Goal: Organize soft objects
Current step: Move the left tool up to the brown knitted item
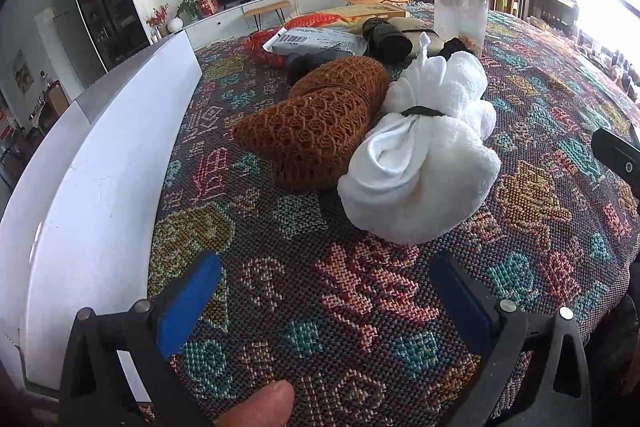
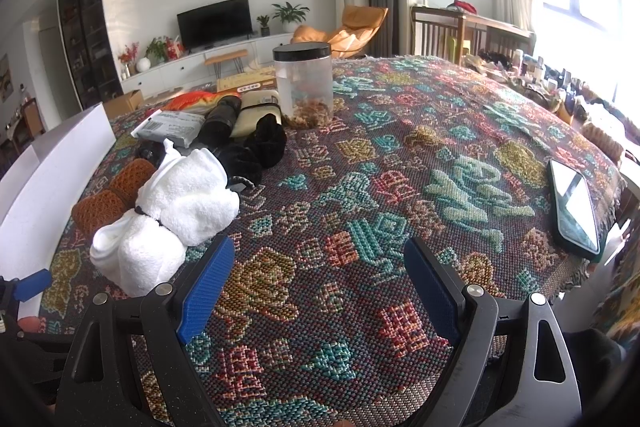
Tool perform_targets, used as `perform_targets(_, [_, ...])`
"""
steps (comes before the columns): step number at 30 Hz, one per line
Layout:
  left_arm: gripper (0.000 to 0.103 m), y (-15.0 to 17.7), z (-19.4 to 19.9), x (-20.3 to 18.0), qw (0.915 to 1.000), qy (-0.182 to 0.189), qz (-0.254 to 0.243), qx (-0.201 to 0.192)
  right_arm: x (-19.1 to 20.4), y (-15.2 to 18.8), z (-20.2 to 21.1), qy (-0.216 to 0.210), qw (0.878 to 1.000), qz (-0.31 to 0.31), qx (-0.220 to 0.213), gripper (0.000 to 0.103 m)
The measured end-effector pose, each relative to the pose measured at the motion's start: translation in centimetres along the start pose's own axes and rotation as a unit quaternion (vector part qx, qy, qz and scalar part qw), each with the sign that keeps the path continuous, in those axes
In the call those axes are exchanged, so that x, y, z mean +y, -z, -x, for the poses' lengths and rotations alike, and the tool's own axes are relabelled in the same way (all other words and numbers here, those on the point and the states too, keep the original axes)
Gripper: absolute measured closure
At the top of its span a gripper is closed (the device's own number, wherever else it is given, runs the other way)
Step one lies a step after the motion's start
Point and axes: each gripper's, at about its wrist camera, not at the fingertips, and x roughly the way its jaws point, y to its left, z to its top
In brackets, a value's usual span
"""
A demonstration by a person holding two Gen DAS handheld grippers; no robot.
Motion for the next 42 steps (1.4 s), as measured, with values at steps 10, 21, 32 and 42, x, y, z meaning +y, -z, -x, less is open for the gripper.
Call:
perform_targets(10, [0.0,-0.2,-2.9,0.6,0.9983,0.025,0.02,0.05,-0.2,0.0,-0.4,-0.001,1.0,-0.002,0.001,0.014])
perform_targets(21, [0.0,-3.8,-6.4,1.7,0.9966,0.052,0.024,0.059,-0.7,0.2,-0.6,-0.007,1.0,-0.019,0.008,0.014])
perform_targets(32, [0.0,-5.2,-8.2,2.4,0.9966,0.074,0.021,0.031,0.7,0.9,0.0,-0.011,0.999,-0.029,0.021,0.014])
perform_targets(42, [0.0,-4.5,-7.8,2.4,0.9965,0.076,0.024,0.024,1.4,1.7,-1.0,-0.017,0.995,-0.06,0.084,0.014])
